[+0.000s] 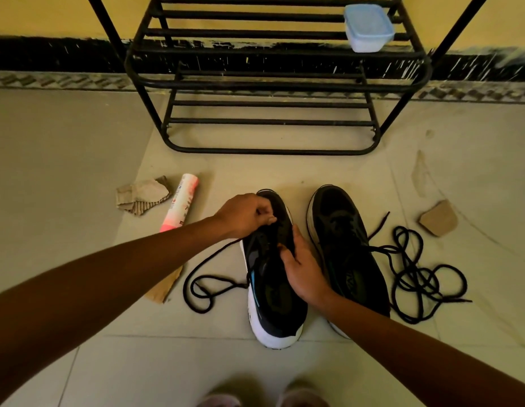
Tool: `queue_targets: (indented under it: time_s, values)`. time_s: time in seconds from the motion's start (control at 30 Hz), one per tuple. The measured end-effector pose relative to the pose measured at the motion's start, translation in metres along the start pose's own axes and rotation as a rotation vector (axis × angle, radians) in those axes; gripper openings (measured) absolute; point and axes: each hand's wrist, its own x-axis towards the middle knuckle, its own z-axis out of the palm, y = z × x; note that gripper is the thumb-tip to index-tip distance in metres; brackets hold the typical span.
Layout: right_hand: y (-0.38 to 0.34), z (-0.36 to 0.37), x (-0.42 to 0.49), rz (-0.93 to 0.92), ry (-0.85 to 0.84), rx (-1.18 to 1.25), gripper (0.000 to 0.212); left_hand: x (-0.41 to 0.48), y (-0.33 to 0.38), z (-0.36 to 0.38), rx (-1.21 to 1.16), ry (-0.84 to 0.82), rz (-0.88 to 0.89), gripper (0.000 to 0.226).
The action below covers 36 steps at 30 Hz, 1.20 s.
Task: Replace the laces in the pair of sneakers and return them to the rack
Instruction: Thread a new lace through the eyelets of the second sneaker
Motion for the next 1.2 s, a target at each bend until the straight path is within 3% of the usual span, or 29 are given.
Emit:
queue_targets:
  time_s: [0.1,0.2,0.33,0.5,0.6,0.83,1.07,1.2]
  values:
    - [0.0,0.0,0.0,0.009,-0.001,0.0,0.059,-0.003,-0.005,0.001,-0.11,0.059,-0.025,0.019]
    - [0.001,0.0,0.0,-0.009,0.008,0.012,0.059,-0.008,-0.012,0.002,-0.069,0.039,-0.03,0.033]
    - [0.002,0.0,0.001,0.009,0.004,0.04,0.057,-0.016,-0.019,0.007,-0.016,-0.037,0.003,0.019]
    - [0.002,0.003,0.002,0.017,-0.009,0.019,0.064,-0.027,-0.019,0.006,-0.147,0.077,0.085,0.02]
    - [0.003,0.005,0.004,0.033,-0.01,-0.008,0.071,-0.034,-0.013,0.006,-0.215,0.066,0.085,0.025]
    - [0.004,0.006,0.007,0.052,0.003,-0.035,0.061,-0.046,-0.007,0.002,-0.338,0.001,0.107,0.027]
    - [0.002,0.004,0.008,0.081,-0.025,-0.027,0.062,-0.047,-0.004,-0.006,-0.458,-0.074,-0.03,0.02]
    - [-0.004,-0.006,-0.001,-0.081,0.07,-0.073,0.053,-0.041,0.004,-0.022,-0.55,-0.031,-0.148,0.033]
